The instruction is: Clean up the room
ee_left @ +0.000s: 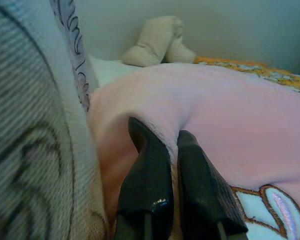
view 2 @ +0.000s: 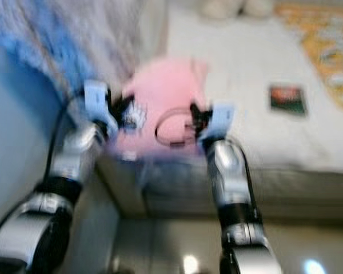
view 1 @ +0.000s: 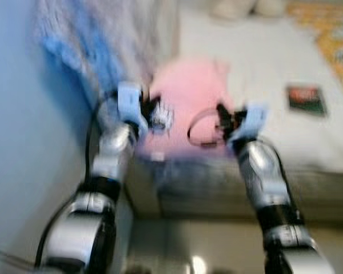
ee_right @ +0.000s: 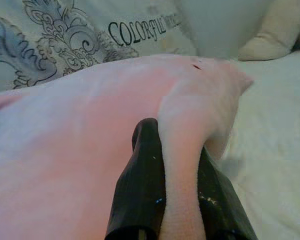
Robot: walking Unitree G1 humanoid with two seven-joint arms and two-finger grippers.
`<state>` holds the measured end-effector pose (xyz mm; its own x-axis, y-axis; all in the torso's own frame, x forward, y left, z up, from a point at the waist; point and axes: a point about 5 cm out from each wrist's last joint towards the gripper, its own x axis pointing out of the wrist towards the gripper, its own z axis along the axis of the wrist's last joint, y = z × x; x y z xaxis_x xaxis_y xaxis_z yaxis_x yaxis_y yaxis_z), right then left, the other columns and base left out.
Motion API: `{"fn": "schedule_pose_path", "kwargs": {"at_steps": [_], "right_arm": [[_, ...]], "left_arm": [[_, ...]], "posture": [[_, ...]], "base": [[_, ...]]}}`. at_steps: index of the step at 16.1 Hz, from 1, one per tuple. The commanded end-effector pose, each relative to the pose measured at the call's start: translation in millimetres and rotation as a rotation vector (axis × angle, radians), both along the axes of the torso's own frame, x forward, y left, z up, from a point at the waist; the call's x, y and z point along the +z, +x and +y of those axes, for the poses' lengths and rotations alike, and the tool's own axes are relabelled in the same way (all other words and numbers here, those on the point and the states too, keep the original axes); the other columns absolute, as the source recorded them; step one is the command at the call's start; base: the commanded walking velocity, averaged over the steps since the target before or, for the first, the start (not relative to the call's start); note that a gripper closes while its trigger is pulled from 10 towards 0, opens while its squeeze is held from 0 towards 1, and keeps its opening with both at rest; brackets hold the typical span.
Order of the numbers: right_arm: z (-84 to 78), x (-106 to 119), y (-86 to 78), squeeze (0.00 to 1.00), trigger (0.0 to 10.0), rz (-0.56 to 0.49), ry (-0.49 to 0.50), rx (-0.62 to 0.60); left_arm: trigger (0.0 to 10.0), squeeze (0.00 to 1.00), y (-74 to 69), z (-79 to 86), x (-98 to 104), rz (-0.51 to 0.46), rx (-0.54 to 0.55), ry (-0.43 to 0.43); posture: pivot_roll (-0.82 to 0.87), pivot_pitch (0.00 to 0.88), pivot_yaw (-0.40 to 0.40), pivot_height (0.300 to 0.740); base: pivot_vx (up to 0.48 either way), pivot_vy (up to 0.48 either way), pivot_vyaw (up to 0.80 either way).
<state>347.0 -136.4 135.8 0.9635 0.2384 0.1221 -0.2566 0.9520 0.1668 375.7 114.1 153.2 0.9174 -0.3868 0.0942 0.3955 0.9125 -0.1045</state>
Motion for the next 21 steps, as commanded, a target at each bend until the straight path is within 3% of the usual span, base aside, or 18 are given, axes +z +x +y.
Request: {"fn": "schedule_pose_path", "kwargs": {"at_steps": [1,4,10,18,21], "right_arm": [[-19.8,6.0,1.4,0.0,10.0,-0.027,-0.007,-0.072],[-19.8,6.3,1.3,0.0,10.0,-0.028,-0.005,-0.076],[-20.0,7.9,3.0,0.0,10.0,-0.031,-0.01,-0.073],[-19.7,6.4,2.8,0.0,10.0,-0.026,-0.012,-0.073],[-25.9,11.3,3.5,0.0,10.0,-0.053,-0.015,-0.12]], "left_arm": [[10.0,0.0,1.3,-7.2,11.3,-0.048,-0.003,-0.012],[10.0,0.0,-2.8,-15.7,8.9,-0.058,-0.021,-0.014],[10.0,0.0,-4.6,-24.3,8.5,-0.055,-0.035,-0.024],[10.0,0.0,-3.6,-25.2,9.7,-0.049,-0.016,-0.029],[10.0,0.0,-5.7,-31.6,17.4,-0.099,-0.038,-0.016]], "posture": [[-0.1,0.0,0.037,0.74],[-0.1,0.0,0.04,0.74],[-0.1,0.0,0.037,0.74],[-0.1,0.0,0.038,0.74],[-0.11,0.0,0.037,0.74]], "base": [[0.48,0.0,0.0],[0.0,0.0,0.0],[0.043,-0.449,0.0],[0.0,0.0,0.0],[0.32,0.0,0.0]]}}
